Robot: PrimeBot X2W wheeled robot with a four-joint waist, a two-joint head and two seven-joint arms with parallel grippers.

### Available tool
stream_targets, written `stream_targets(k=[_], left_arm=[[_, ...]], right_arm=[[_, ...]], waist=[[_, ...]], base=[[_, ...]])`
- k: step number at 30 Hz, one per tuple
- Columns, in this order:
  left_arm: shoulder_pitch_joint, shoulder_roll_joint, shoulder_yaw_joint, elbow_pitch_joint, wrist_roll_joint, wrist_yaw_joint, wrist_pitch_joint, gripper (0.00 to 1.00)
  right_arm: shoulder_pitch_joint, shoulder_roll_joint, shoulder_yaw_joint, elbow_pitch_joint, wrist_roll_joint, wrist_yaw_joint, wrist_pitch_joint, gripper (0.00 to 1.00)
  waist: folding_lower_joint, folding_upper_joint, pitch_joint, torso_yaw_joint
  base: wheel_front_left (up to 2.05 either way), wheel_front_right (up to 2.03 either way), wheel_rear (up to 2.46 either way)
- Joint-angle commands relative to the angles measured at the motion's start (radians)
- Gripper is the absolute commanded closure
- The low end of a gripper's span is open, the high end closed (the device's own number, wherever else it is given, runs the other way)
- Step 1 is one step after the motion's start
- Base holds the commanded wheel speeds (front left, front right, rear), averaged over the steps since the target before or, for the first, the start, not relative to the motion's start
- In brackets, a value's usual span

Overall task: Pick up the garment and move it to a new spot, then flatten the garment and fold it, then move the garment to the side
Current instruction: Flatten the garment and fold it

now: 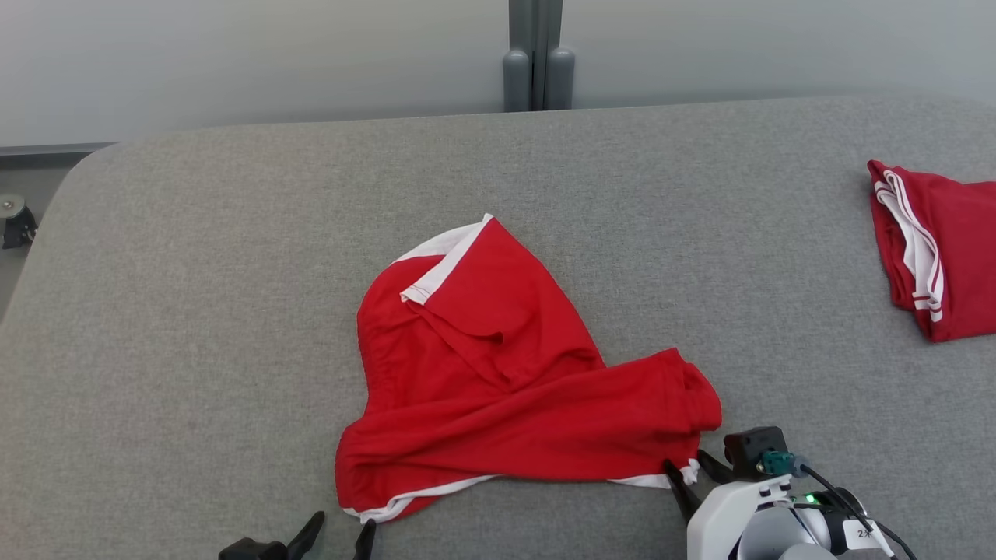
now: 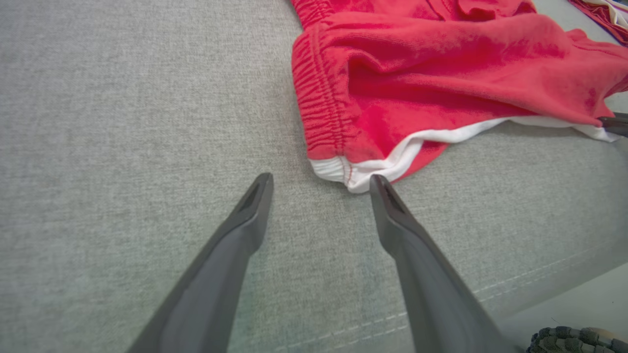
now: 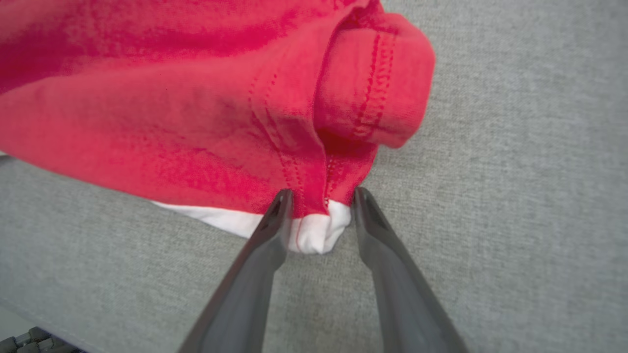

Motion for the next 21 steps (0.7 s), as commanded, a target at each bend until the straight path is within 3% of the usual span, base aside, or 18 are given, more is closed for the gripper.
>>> stream_targets(k=[1,5,11,12,13,14,15,16,17,18,21], left_arm=[[-0.022,0.013,-0.005,0.003,-0.014,0.001,-0.007,0.00],[-0.037,0.015,-0.026,0.009,-0.025,0.001,-0.010,0.00],[-0.072,0.019,-0.070,0.027,-0.045,0.001,-0.015,0.00],[-0.078,0.021,-0.080,0.028,-0.051,0.001,-0.015,0.00],[-0.082,0.022,-0.087,0.030,-0.053,0.001,-0.015,0.00],[-0.087,0.023,-0.098,0.029,-0.057,0.001,-0.014,0.00],[-0.094,0.023,-0.108,0.029,-0.067,0.001,-0.015,0.14],[-0.099,0.024,-0.119,0.029,-0.075,0.001,-0.015,0.52],[-0.103,0.026,-0.129,0.026,-0.079,0.001,-0.015,0.84],[-0.106,0.029,-0.137,0.021,-0.086,0.001,-0.015,1.00],[-0.097,0.048,-0.170,0.009,-0.115,0.001,-0.015,1.00]], right_arm=[[0.005,0.002,0.002,0.021,0.003,-0.001,0.015,0.35],[0.000,0.002,-0.003,0.018,0.003,-0.001,0.013,0.35],[-0.008,0.002,-0.008,0.023,0.008,-0.002,0.019,0.55],[-0.010,0.002,-0.009,0.026,0.011,-0.002,0.021,0.60],[-0.011,0.002,-0.009,0.029,0.013,-0.002,0.023,0.71],[-0.014,0.002,-0.009,0.031,0.014,-0.002,0.024,0.95],[-0.016,0.002,-0.011,0.034,0.025,-0.002,0.024,1.00],[-0.018,0.001,-0.009,0.036,0.040,-0.002,0.023,1.00],[-0.022,0.001,-0.004,0.038,0.057,-0.002,0.023,1.00],[-0.026,0.003,-0.007,0.039,0.083,-0.002,0.019,1.00],[-0.037,0.002,-0.040,0.031,0.180,-0.003,-0.002,1.00]], waist=[[0.0000,0.0000,0.001,-0.001],[0.0000,0.0000,0.008,-0.003],[0.0000,0.0000,0.019,-0.008],[0.0000,0.0000,0.021,-0.009],[0.0000,0.0000,0.022,-0.010],[0.0000,0.0000,0.022,-0.011],[0.0000,0.0000,0.023,-0.012],[0.0000,0.0000,0.022,-0.013],[0.0000,0.0000,0.021,-0.014],[0.0000,0.0000,0.018,-0.015],[0.0000,0.0000,-0.002,-0.023]], base=[[0.00,0.00,0.00],[0.00,0.00,0.00],[0.00,0.00,0.00],[0.00,0.00,0.00],[0.00,0.00,0.00],[0.00,0.00,0.00],[0.00,0.00,0.00],[0.00,0.00,0.00],[0.00,0.00,0.00],[0.00,0.00,0.00],[0.00,0.00,0.00]])
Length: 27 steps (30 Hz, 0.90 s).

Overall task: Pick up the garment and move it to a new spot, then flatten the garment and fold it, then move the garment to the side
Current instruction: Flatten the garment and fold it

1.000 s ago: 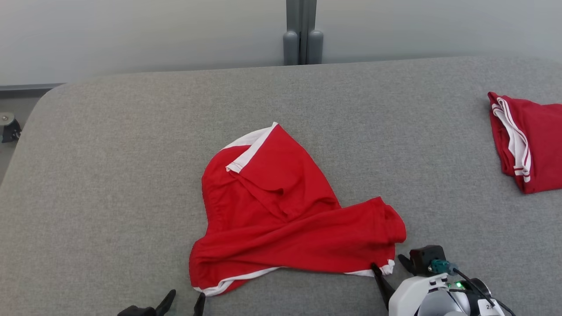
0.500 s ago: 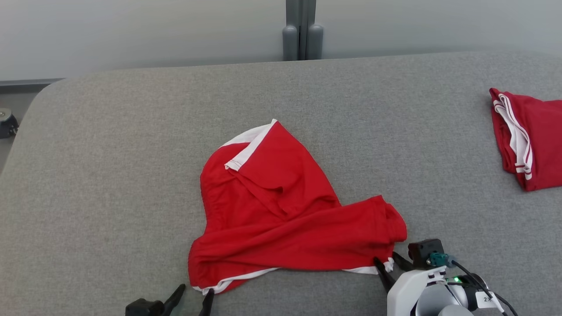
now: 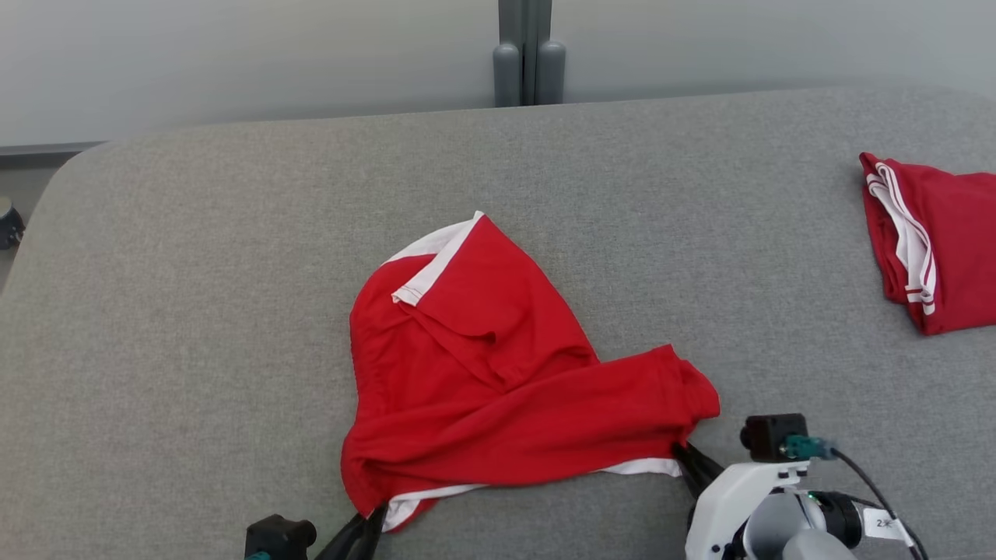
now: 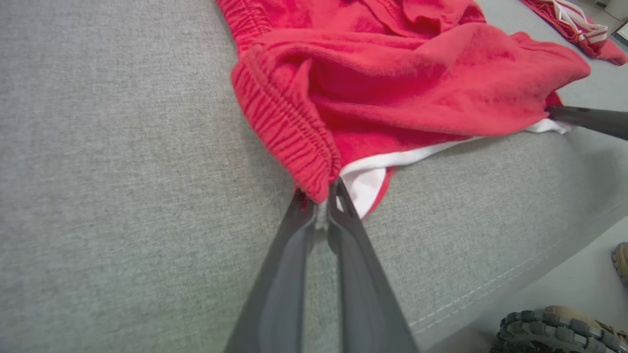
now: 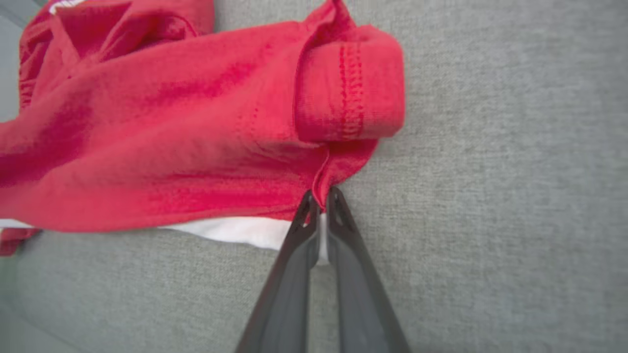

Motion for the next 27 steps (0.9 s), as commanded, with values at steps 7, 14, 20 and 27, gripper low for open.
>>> stream_targets(k=[7,14,20,27], left_arm=[[0.039,0.107,-0.053,-0.240,-0.179,0.001,0.084,1.00],[0.078,0.249,-0.002,-0.734,-0.367,0.008,0.245,1.00],[-0.005,0.353,0.074,-1.098,-0.457,0.080,0.391,1.00],[-0.309,0.398,0.190,-1.185,-0.619,0.174,0.612,1.00]], right_arm=[[0.035,-0.013,-0.107,-0.198,0.357,-0.003,0.042,1.00],[0.113,-0.050,-0.258,-0.556,0.573,-0.002,0.187,1.00],[0.090,-0.029,-0.381,-0.844,0.666,-0.002,0.314,1.00],[-0.145,-0.010,-0.472,-0.938,0.634,-0.002,0.449,1.00]], waist=[[0.0000,0.0000,-0.054,-0.020],[0.0000,0.0000,-0.075,-0.047],[0.0000,0.0000,-0.058,-0.087],[0.0000,0.0000,0.086,-0.141]], base=[[0.00,0.00,0.00],[0.00,0.00,0.00],[0.00,0.00,0.00],[0.00,0.00,0.00]])
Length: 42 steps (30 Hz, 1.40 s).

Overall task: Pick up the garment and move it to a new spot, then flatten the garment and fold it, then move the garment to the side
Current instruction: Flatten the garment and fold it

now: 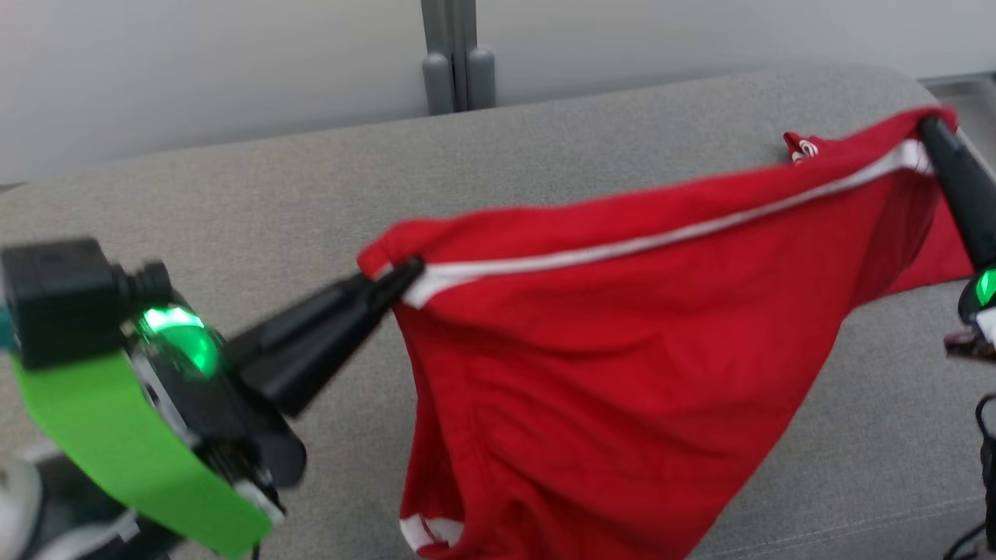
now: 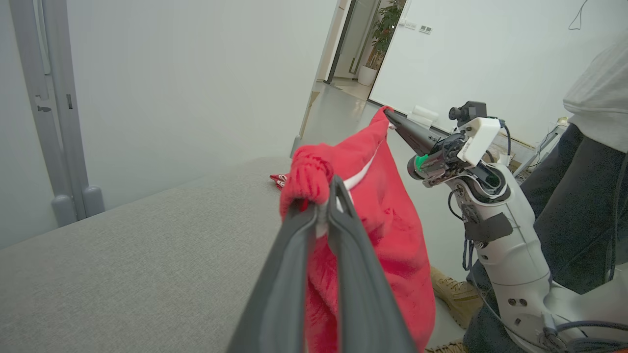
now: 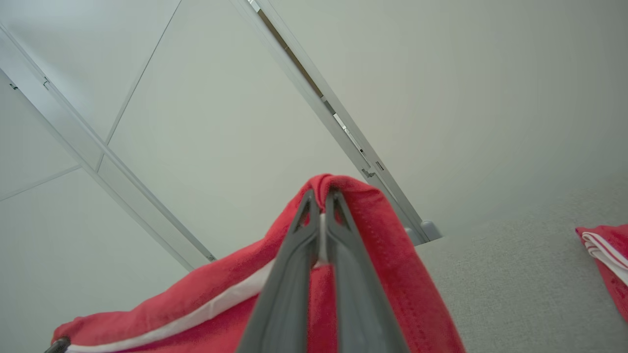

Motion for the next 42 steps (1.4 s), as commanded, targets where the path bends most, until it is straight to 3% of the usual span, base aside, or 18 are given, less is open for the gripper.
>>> stream_targets(k=[1,6,9,15,19,23,27,33,38,42], left_arm=[[-0.082,0.012,0.019,0.031,-0.013,0.012,0.034,1.00],[-0.400,-0.011,0.028,0.243,-0.005,0.032,0.167,1.00],[-0.592,-0.041,0.007,0.429,0.075,0.002,0.185,1.00],[-0.901,-0.146,-0.029,0.780,0.286,-0.085,0.037,1.00],[-0.985,-0.194,-0.052,0.955,0.387,-0.126,-0.120,1.00],[-0.923,-0.203,-0.093,1.074,0.457,-0.150,-0.269,1.00],[-0.775,-0.218,-0.127,1.162,0.449,-0.159,-0.380,1.00],[-0.475,-0.239,-0.180,1.174,0.410,-0.166,-0.516,1.00],[-0.205,-0.260,-0.208,1.107,0.372,-0.135,-0.566,1.00],[0.039,-0.259,-0.216,0.987,0.320,-0.066,-0.580,1.00]], right_arm=[[-0.068,0.002,-0.007,0.015,-0.029,0.000,0.016,1.00],[-0.368,0.006,-0.014,0.189,-0.124,0.000,0.025,1.00],[-0.580,0.006,0.011,0.355,-0.202,0.000,-0.043,1.00],[-0.909,0.005,0.092,0.647,-0.352,-0.001,-0.245,1.00],[-0.975,0.005,0.179,0.760,-0.459,-0.001,-0.369,1.00],[-0.886,0.004,0.246,0.842,-0.493,-0.001,-0.445,1.00],[-0.742,0.003,0.283,0.890,-0.497,-0.001,-0.499,1.00],[-0.471,0.000,0.311,0.858,-0.476,-0.001,-0.541,1.00],[-0.202,-0.026,0.275,0.754,-0.425,-0.001,-0.526,1.00],[0.056,-0.050,0.270,0.625,-0.398,-0.002,-0.460,1.00]], waist=[[0.0000,0.0000,0.127,-0.034],[0.0000,0.0000,0.323,-0.057],[0.0000,0.0000,0.424,-0.071],[0.0000,0.0000,0.532,-0.085],[0.0000,0.0000,0.550,-0.083],[0.0000,0.0000,0.533,-0.073],[0.0000,0.0000,0.506,-0.059],[0.0000,0.0000,0.431,-0.032],[0.0000,0.0000,0.307,0.003],[0.0000,0.0000,0.217,0.015]], base=[[0.00,0.00,0.00],[0.00,0.00,0.00],[0.00,0.00,0.00],[0.00,0.00,0.00],[0.00,0.00,0.00],[0.00,0.00,0.00],[0.00,0.00,0.00],[0.00,0.00,0.00],[0.00,0.00,0.00],[0.00,0.00,0.00]])
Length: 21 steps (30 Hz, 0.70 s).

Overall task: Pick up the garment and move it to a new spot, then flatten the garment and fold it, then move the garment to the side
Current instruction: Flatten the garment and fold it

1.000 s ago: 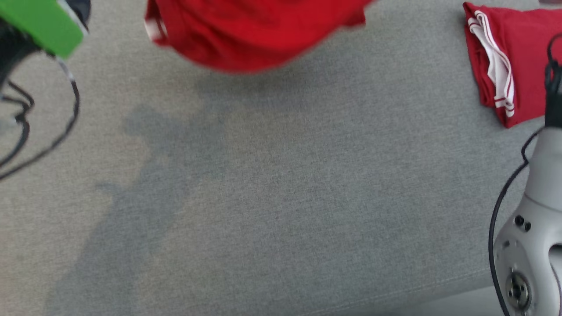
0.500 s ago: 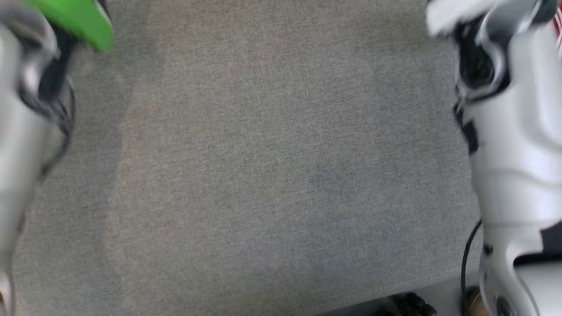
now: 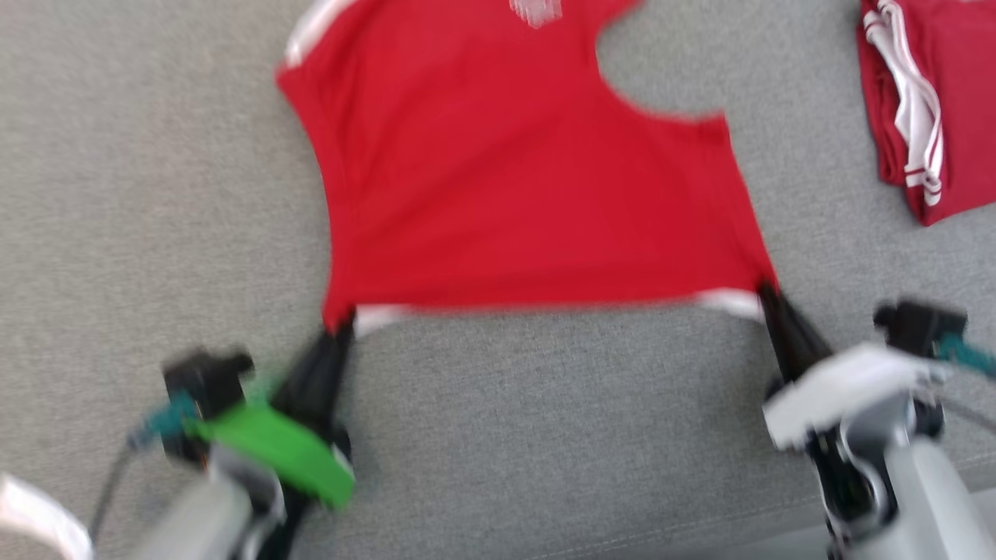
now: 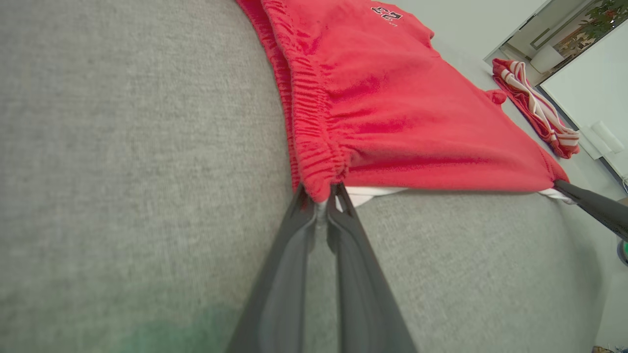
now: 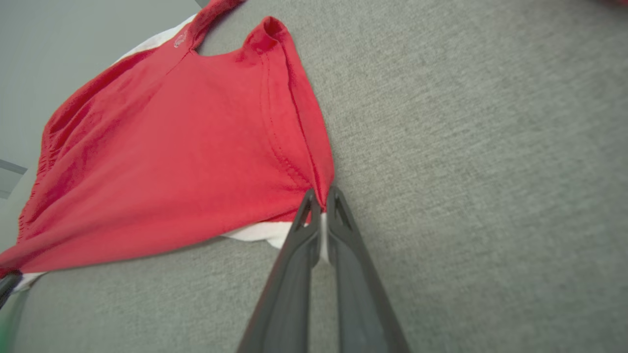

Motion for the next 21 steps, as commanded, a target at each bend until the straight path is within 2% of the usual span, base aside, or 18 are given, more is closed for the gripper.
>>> stream_targets(k=[1,6,10,15,17,21], left_arm=[[0.102,0.019,-0.015,-0.028,-0.006,0.036,0.000,1.00],[0.318,0.046,-0.034,-0.226,-0.050,0.133,0.013,1.00],[0.386,0.063,-0.037,-0.374,-0.085,0.167,0.047,1.00],[0.326,0.070,-0.010,-0.477,-0.136,0.173,0.112,1.00],[0.286,0.073,0.002,-0.507,-0.165,0.175,0.153,1.00],[0.165,0.112,0.033,-0.536,-0.150,0.195,0.234,1.00]], right_arm=[[0.092,-0.017,-0.021,-0.045,0.017,-0.004,0.023,1.00],[0.351,-0.011,-0.092,-0.262,0.051,-0.004,0.095,1.00],[0.411,0.015,-0.145,-0.396,0.087,-0.004,0.134,1.00],[0.298,0.027,-0.158,-0.454,0.085,-0.003,0.208,1.00],[0.220,0.028,-0.158,-0.458,0.072,-0.003,0.252,1.00],[0.025,0.020,-0.157,-0.433,0.031,-0.003,0.355,1.00]], waist=[[-0.0001,0.0000,-0.126,0.042],[-0.0001,0.0000,-0.144,0.058],[-0.0001,0.0000,-0.110,0.059],[-0.0001,0.0000,-0.055,0.066],[-0.0001,0.0000,-0.028,0.073],[-0.0001,0.0000,0.018,0.095]], base=[[0.00,0.00,0.00],[0.00,0.00,0.00],[0.00,0.00,0.00],[0.00,0.00,0.00],[0.00,0.00,0.00],[0.00,0.00,0.00]])
